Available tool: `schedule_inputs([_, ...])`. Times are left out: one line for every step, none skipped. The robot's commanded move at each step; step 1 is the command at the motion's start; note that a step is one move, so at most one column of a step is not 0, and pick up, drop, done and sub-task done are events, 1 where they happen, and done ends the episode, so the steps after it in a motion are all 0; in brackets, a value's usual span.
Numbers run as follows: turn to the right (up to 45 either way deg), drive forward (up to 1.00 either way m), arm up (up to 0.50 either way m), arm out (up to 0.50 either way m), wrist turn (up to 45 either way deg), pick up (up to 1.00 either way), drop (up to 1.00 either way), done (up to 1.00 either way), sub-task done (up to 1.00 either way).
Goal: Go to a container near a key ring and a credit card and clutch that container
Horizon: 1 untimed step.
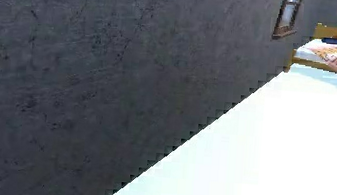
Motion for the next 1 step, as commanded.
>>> schedule_inputs([45.0, 0.0, 0.0, 0.0, 0.0, 0.0, 0.0, 0.0, 0.0])
